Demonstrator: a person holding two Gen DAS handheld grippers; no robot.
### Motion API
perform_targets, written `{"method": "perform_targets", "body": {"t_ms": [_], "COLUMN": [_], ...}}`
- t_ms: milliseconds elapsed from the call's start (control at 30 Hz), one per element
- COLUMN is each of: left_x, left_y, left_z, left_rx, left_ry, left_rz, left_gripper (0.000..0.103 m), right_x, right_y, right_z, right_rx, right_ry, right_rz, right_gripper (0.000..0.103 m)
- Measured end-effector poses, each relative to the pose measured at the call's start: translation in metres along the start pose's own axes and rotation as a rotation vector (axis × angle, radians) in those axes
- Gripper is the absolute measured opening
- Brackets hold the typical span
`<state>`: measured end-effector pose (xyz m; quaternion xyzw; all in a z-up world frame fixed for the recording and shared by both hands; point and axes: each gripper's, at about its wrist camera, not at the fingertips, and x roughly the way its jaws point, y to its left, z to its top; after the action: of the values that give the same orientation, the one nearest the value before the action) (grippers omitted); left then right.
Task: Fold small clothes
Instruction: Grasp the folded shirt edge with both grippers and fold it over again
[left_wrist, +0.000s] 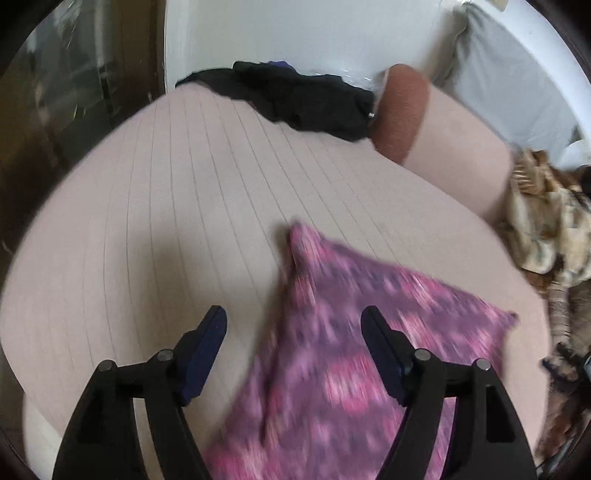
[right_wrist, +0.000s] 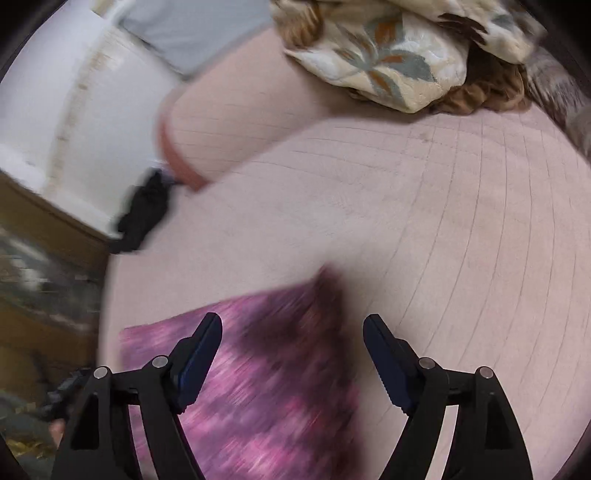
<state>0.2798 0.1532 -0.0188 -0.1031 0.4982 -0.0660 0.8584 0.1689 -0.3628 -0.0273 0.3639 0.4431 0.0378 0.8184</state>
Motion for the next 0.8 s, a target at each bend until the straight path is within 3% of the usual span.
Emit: {"method": "perform_targets", "body": {"t_ms": [100, 233, 300, 367, 467, 567, 667, 700, 733, 800], "left_x": [-0.012, -0.002, 0.016, 0.034, 0.039, 0.048, 0.048, 0.047, 0.045, 0.036], "left_y": [0.011, 0.013, 0.016, 0.023, 0.03, 0.029, 0.018, 0.013, 0.009, 0.006], "left_z": [-0.049, -0.081, -0.082, -0.083, -0.086, -0.089, -0.088, -0.087, -0.087, -0.085], "left_rx": [-0.029, -0.045, -0.065, -0.115, -0.164, -0.162, -0.108, -0.077, -0.058, -0.045], "left_ry": [0.042, 0.118, 0.167, 0.228, 0.243, 0.26, 0.23, 0.209, 0.194, 0.155], "left_rz": [-0.033, -0.042, -0.032, -0.062, -0.091, -0.059, -0.014, 0.006, 0.015, 0.002], "left_gripper": [0.074, 0.073, 0.06, 0.034, 0.033, 0.041, 0.036, 0.031, 0.016, 0.01], "right_x": [-0.016, -0.007, 0.003, 0.011, 0.03, 0.046, 0.056, 0.059, 0.061, 0.065], "right_y": [-0.008, -0.032, -0.041, -0.042, -0.041, -0.042, -0.041, -0.04, -0.038, -0.036], "right_z": [-0.06, -0.117, -0.124, -0.128, -0.119, -0.12, -0.117, -0.116, -0.114, -0.114], "right_rx": [0.046, 0.144, 0.187, 0.199, 0.201, 0.202, 0.191, 0.181, 0.167, 0.141], "right_ry": [0.04, 0.124, 0.142, 0.142, 0.131, 0.134, 0.118, 0.114, 0.111, 0.116], "right_rz": [0.075, 0.068, 0.081, 0.091, 0.079, 0.043, 0.048, 0.043, 0.029, -0.016], "right_gripper": [0.082, 0.064, 0.059, 0.056, 0.056, 0.056, 0.055, 0.051, 0.046, 0.01]}}
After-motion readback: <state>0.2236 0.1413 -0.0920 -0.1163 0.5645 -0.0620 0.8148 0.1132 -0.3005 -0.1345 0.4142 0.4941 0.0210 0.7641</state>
